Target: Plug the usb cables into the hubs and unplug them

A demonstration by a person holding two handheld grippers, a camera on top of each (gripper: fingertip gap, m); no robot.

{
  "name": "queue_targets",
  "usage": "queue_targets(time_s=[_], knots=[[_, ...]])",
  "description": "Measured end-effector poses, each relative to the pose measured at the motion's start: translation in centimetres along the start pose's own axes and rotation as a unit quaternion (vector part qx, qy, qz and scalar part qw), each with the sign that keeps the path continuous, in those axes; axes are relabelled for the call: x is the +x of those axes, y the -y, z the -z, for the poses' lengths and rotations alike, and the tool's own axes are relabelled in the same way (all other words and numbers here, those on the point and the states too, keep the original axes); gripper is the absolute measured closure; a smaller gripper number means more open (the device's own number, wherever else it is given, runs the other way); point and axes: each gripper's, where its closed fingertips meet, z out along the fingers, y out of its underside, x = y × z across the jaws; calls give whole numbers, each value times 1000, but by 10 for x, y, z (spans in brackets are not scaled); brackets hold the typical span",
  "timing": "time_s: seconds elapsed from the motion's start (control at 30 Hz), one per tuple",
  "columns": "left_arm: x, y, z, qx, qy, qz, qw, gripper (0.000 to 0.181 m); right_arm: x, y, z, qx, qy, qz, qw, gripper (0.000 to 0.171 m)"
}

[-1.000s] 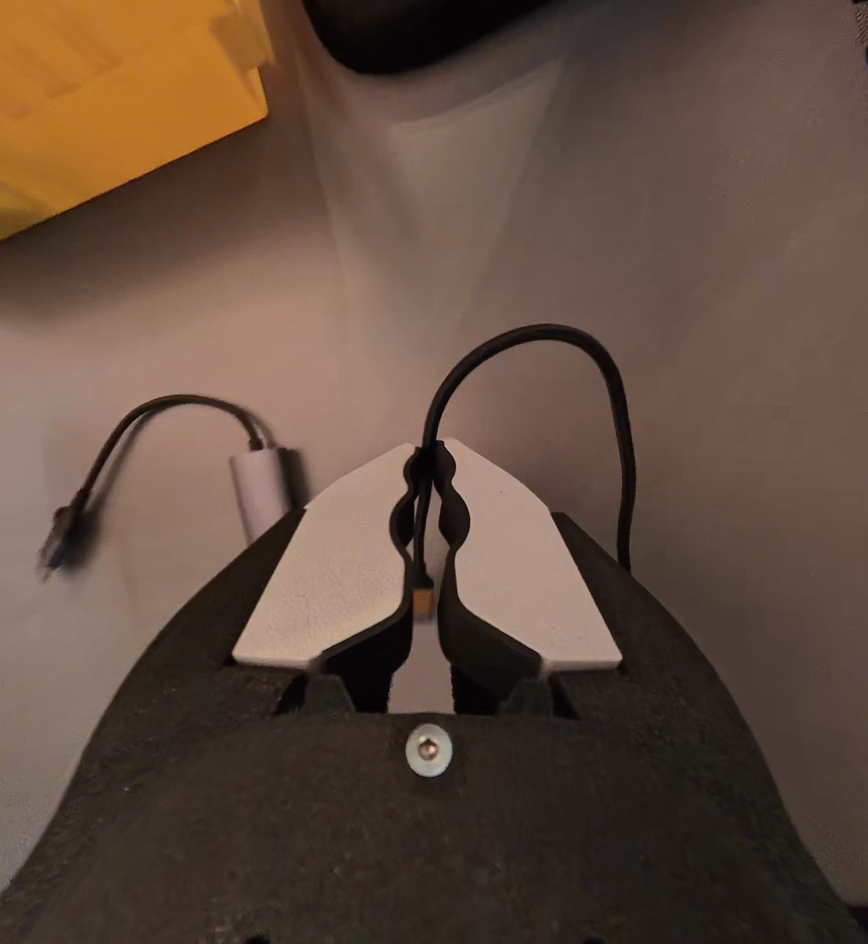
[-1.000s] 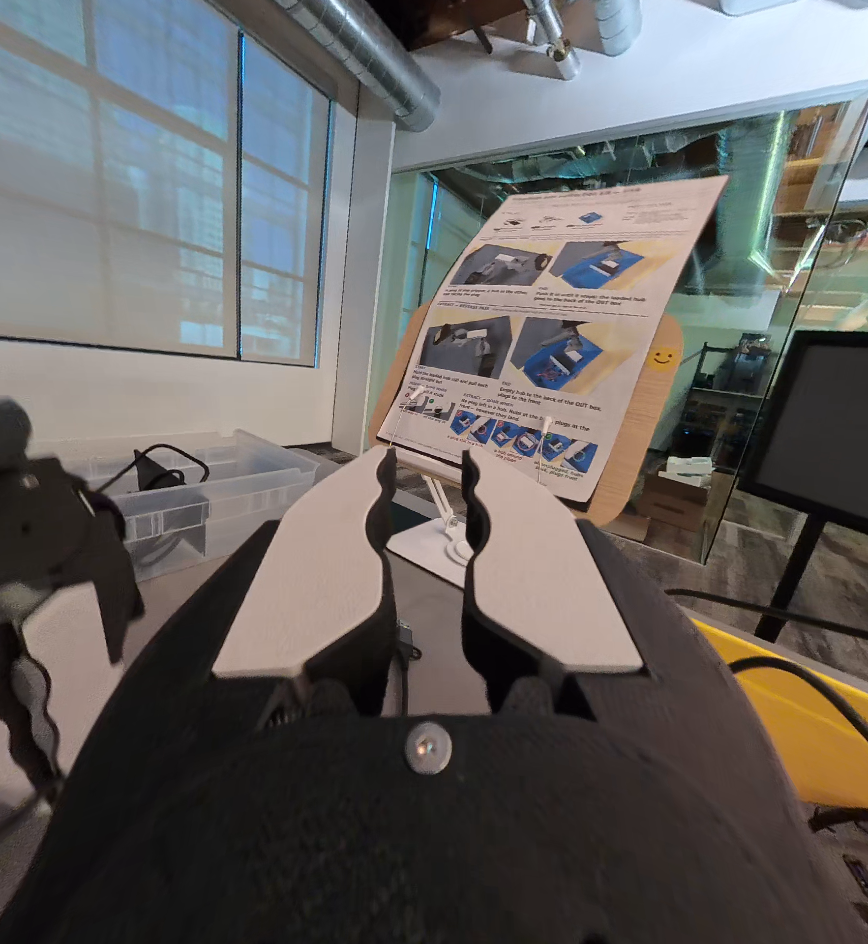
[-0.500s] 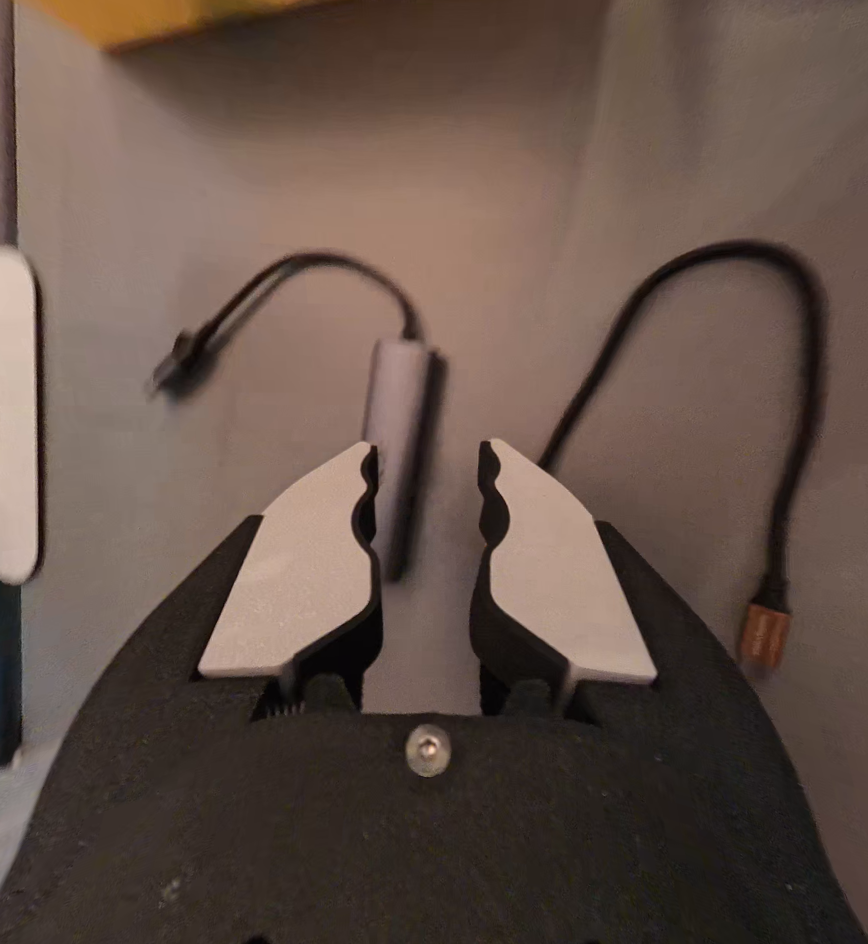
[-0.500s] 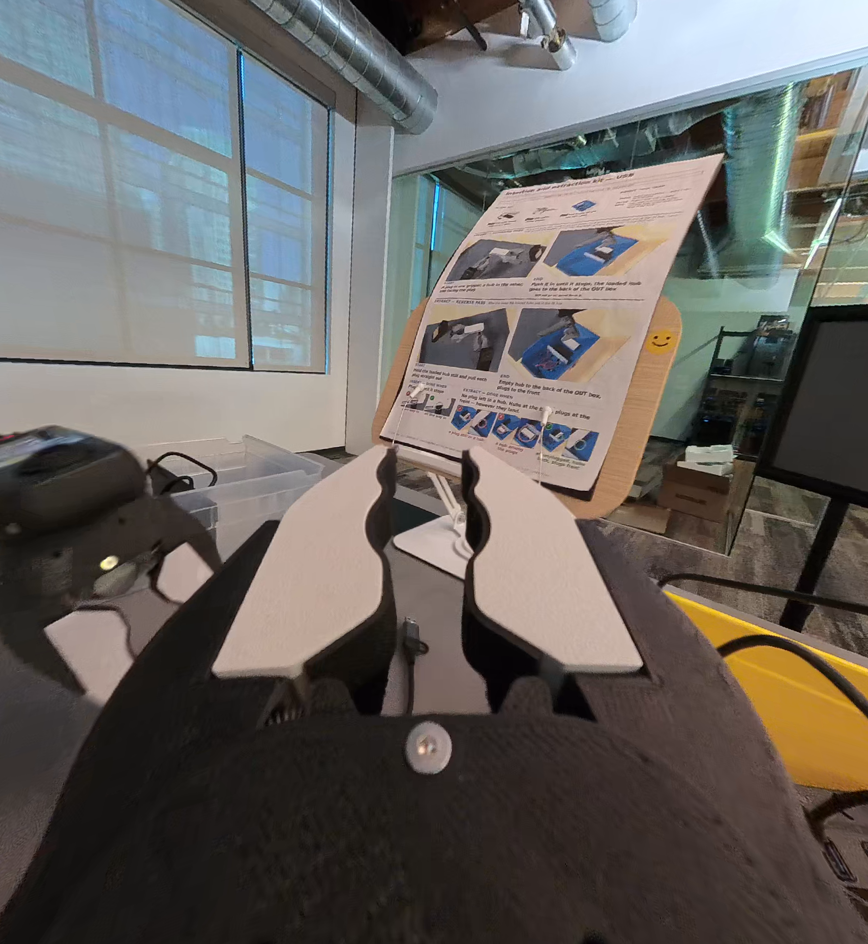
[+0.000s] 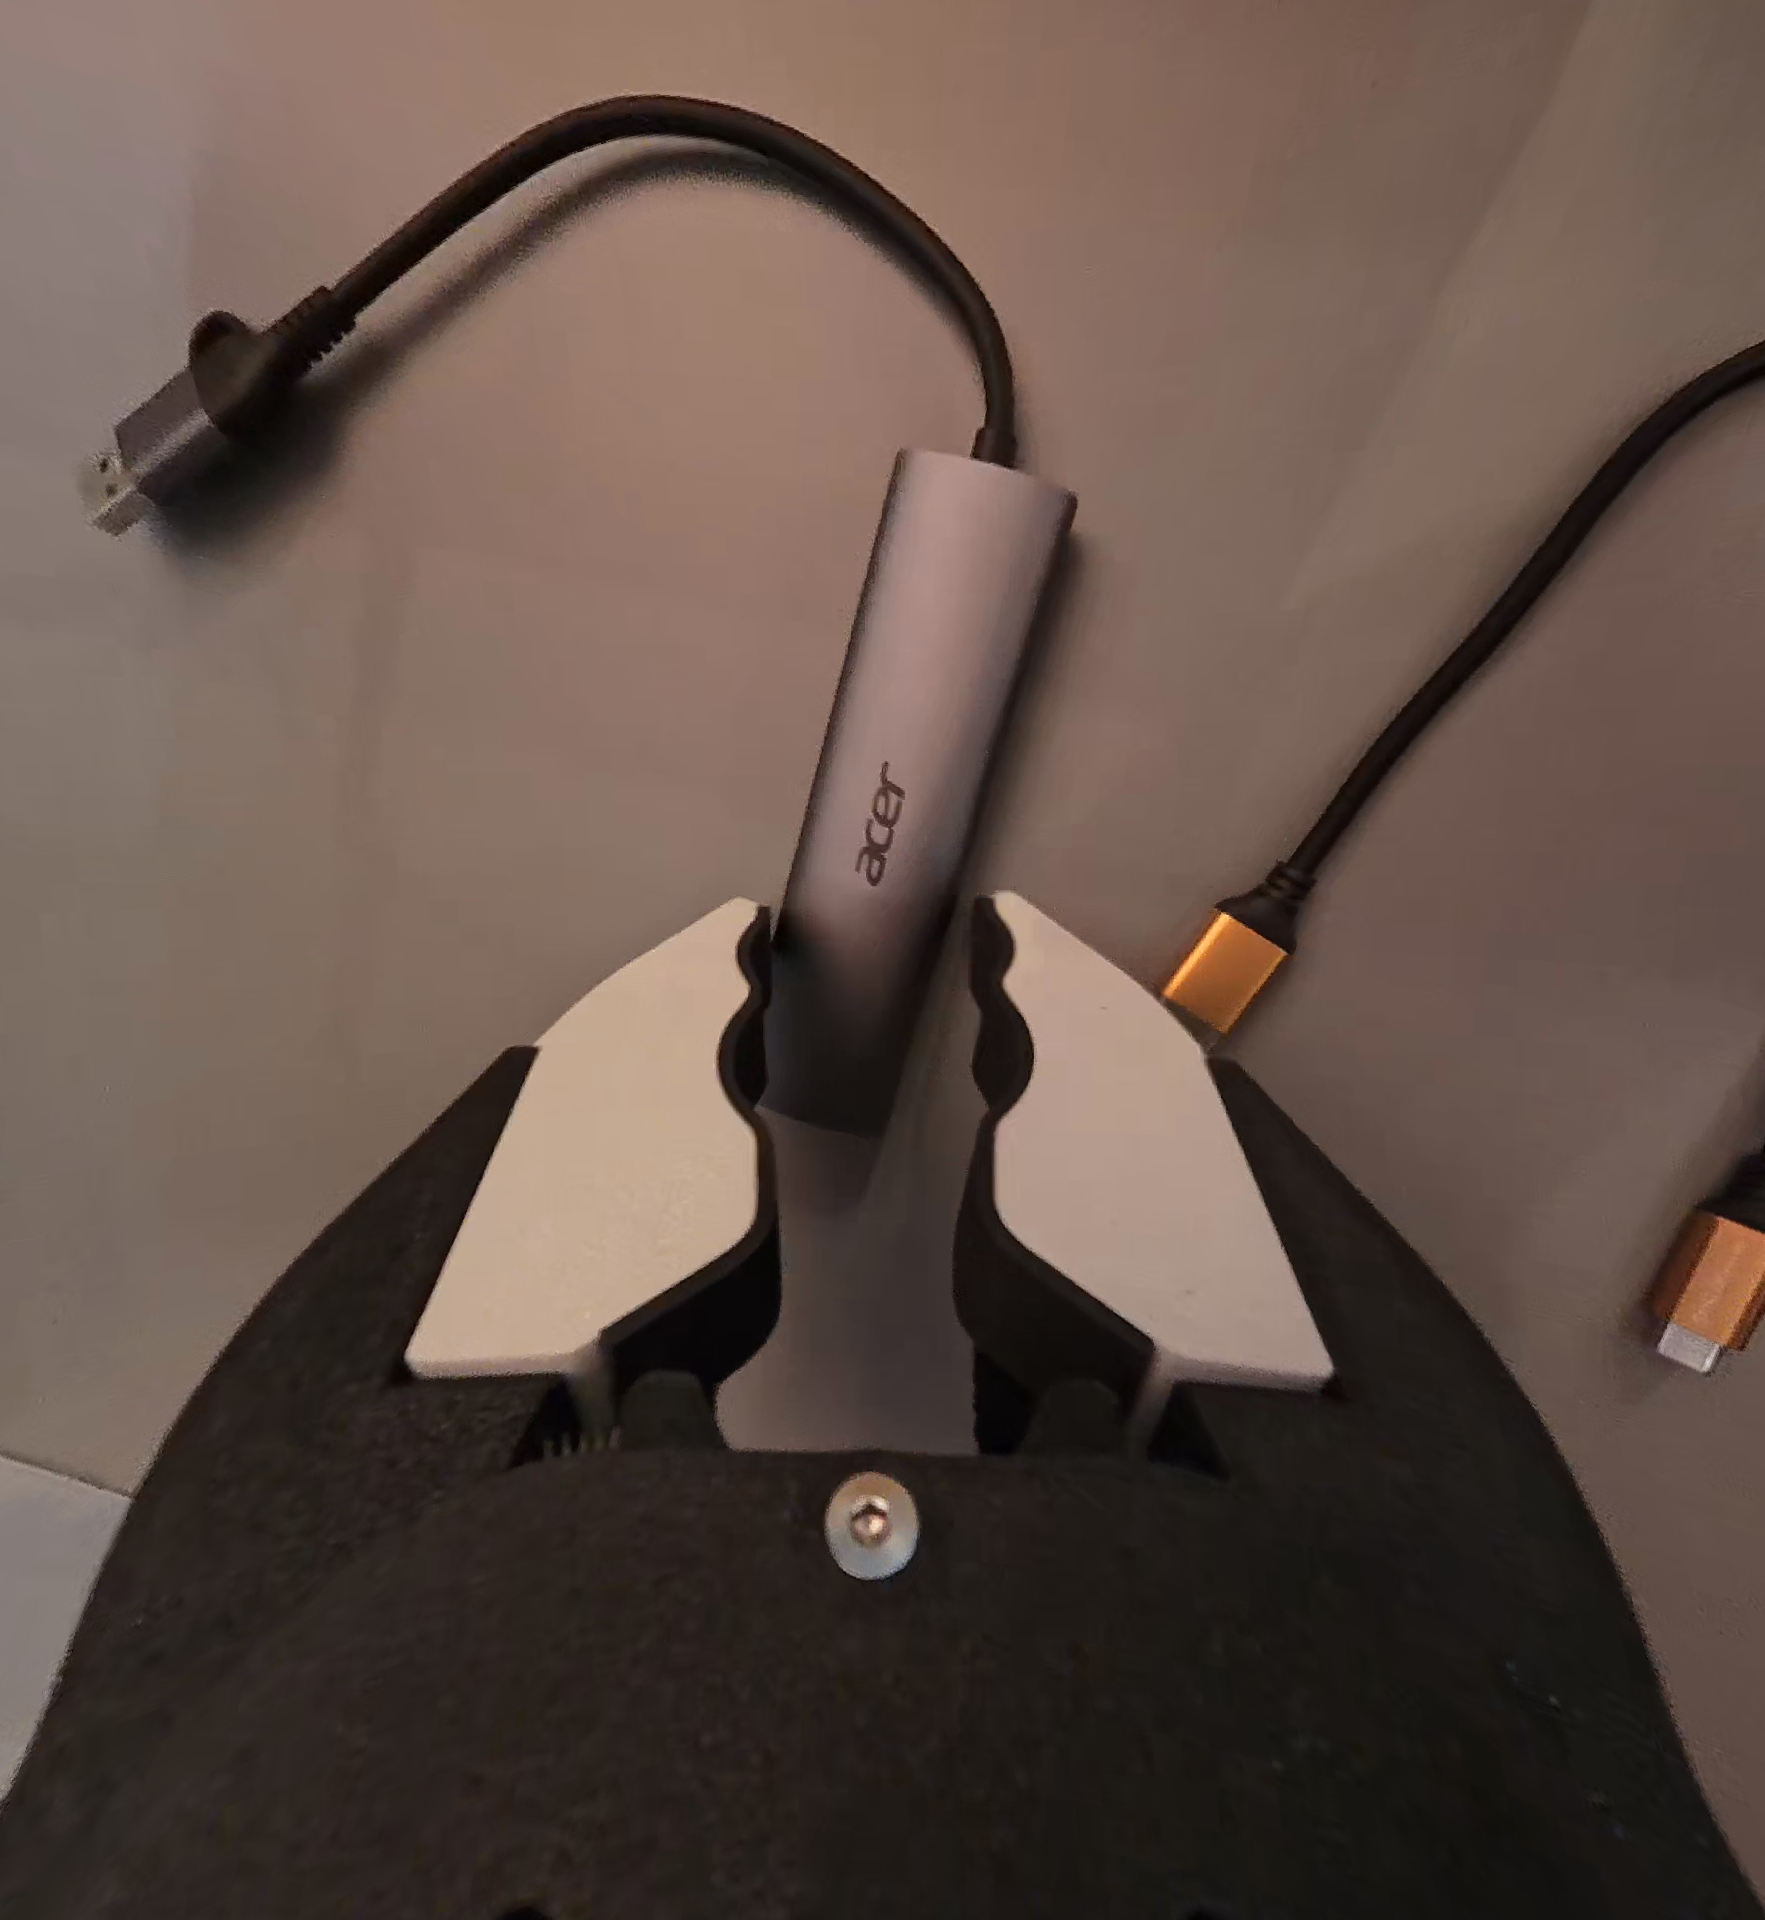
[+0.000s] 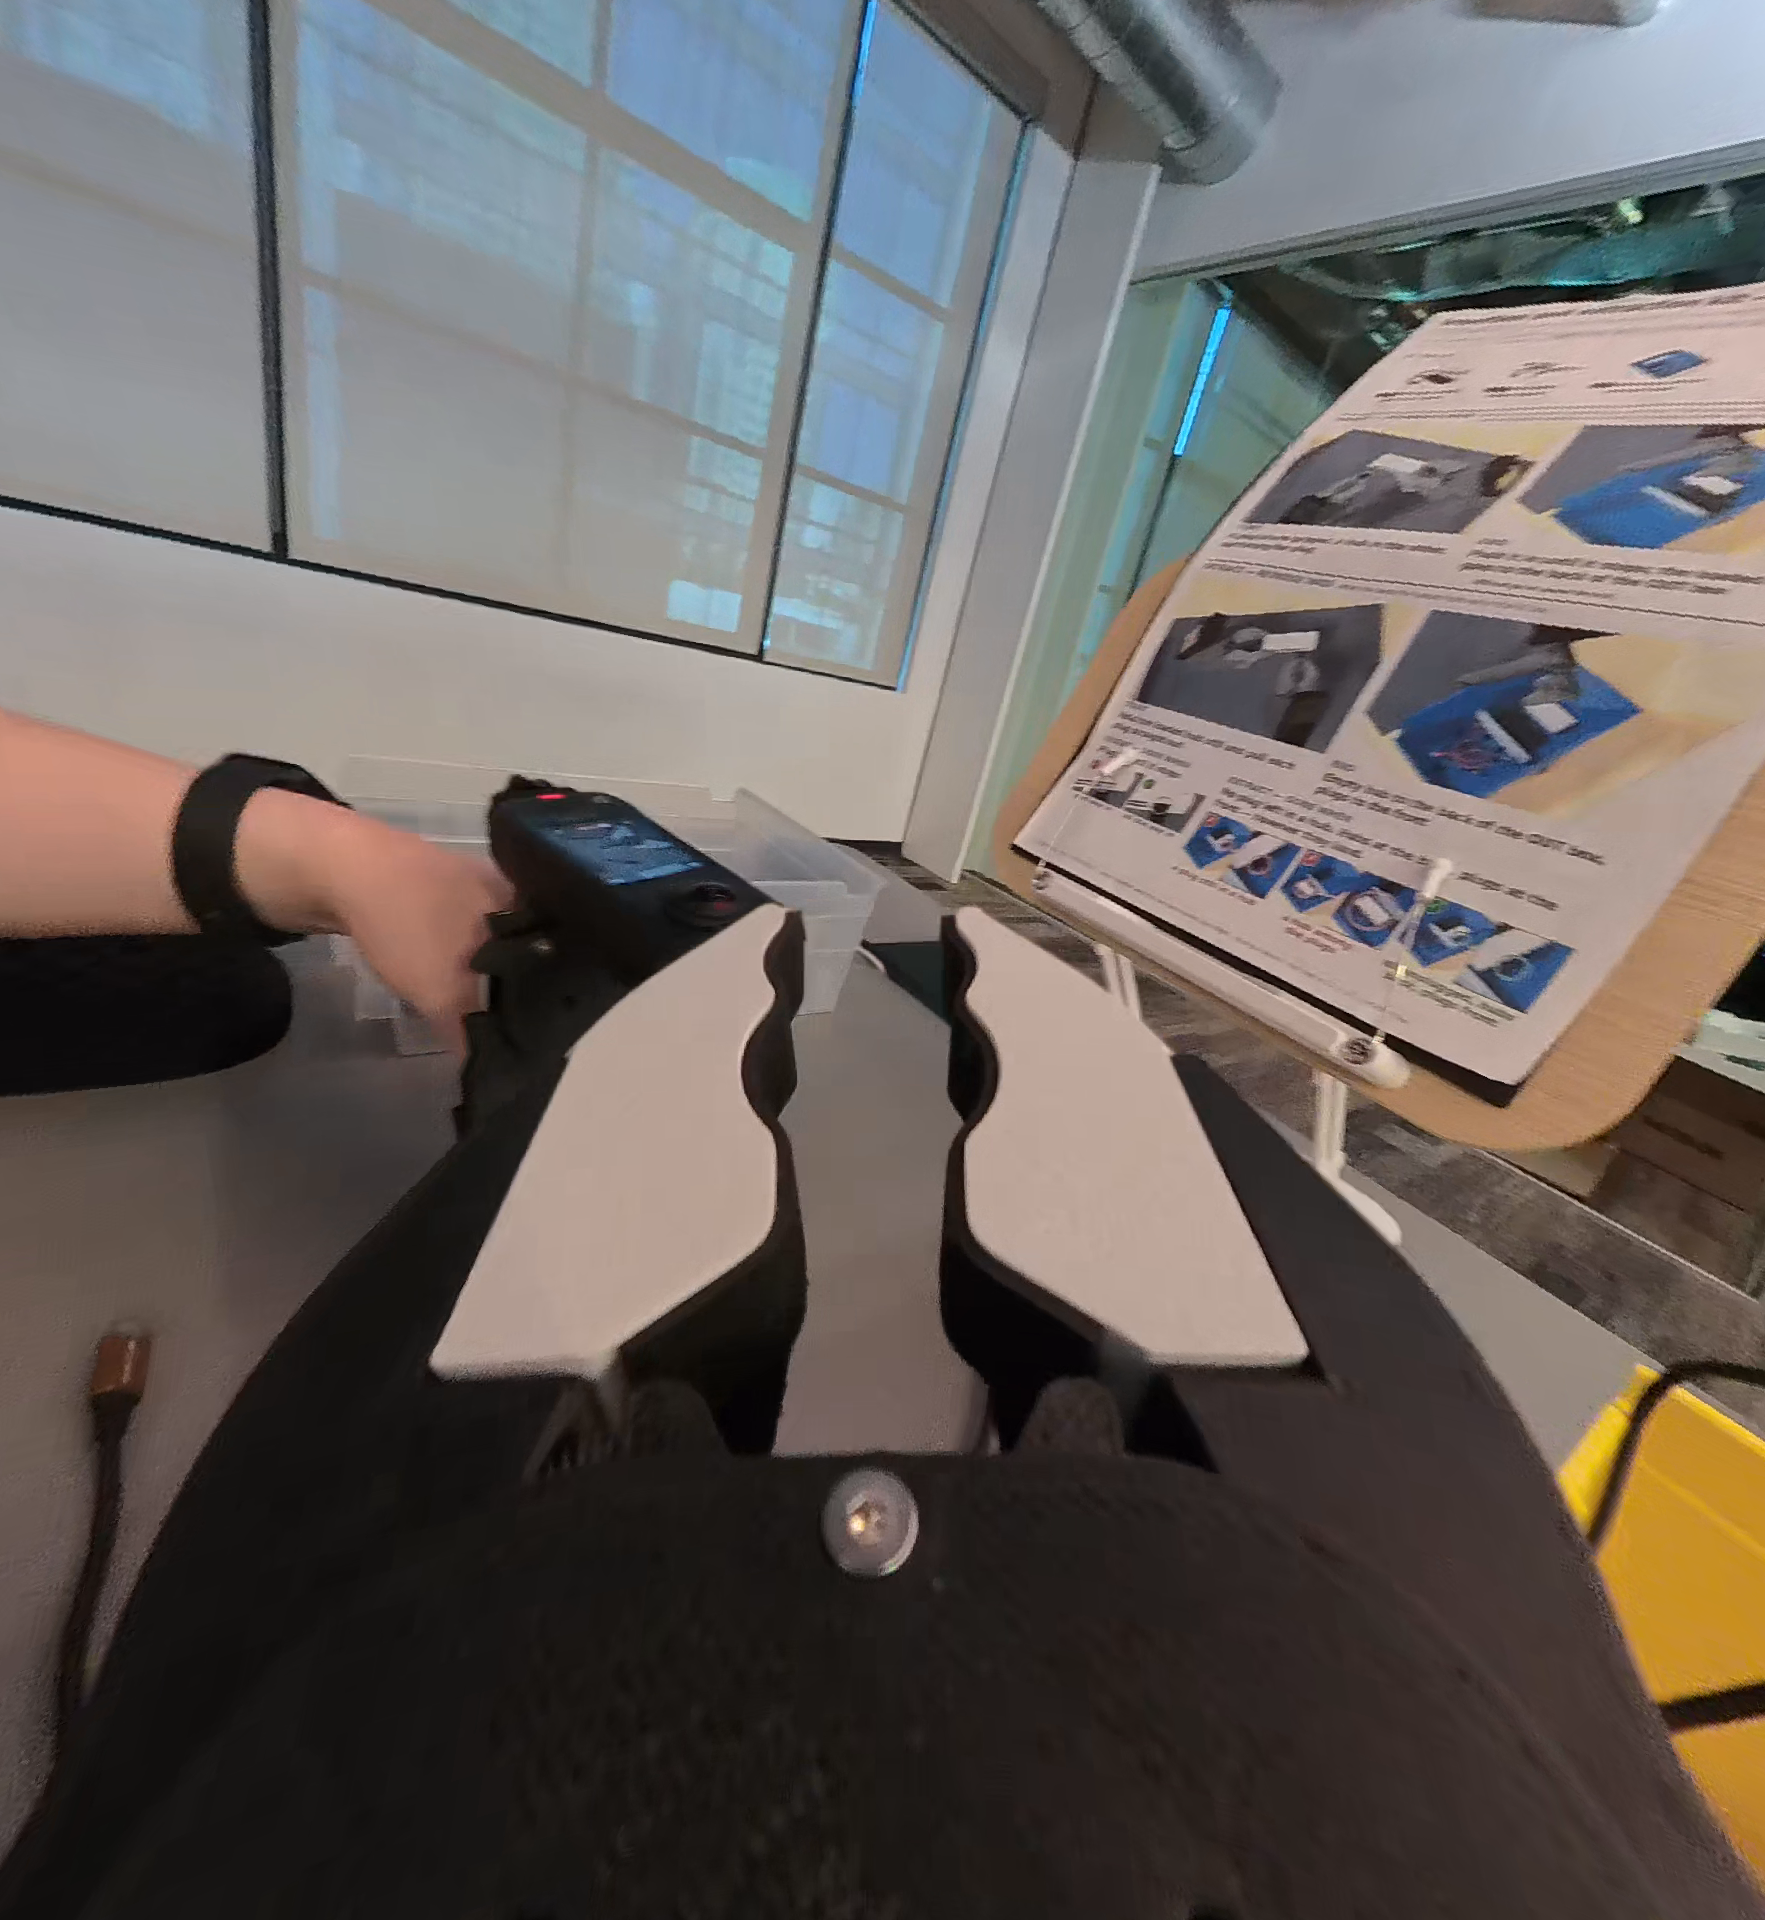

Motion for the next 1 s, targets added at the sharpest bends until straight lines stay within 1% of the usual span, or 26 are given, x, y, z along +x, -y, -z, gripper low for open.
queue_targets(time_s=[0.17,0.3,0.4,0.5,0.57,0.67,0.7,0.77,0.87,0.97,1.0], knots=[[1,0,-2,7,-31,5,999,149,-17,1,-3,-1,49,-2,999,146],[1,-2,3,4,-22,-6,1000,150,-34,-12,-7,-31,102,-12,994,146],[4,-1,19,15,-25,-6,1000,150,-57,-29,-11,-76,165,-29,983,145],[5,-7,38,7,-4,-27,1000,150,-85,-53,-17,-136,223,-51,964,141],[11,-11,51,2,2,-40,999,150,-100,-66,-23,-155,239,-53,957,138],[17,-15,68,-3,29,-65,997,150,-114,-85,-34,-184,238,-48,953,129],[20,-15,73,-4,38,-72,997,150,-115,-92,-37,-192,233,-48,952,125],[29,-16,82,-9,35,-82,996,151,-113,-111,-42,-217,222,-54,949,125],[36,-13,90,-6,47,-98,994,151,-112,-139,-43,-264,236,-93,931,121],[41,-7,95,3,50,-107,993,151,-128,-148,-38,-291,298,-151,896,122],[44,-7,95,2,42,-109,993,151,-130,-148,-38,-294,302,-160,892,131]])
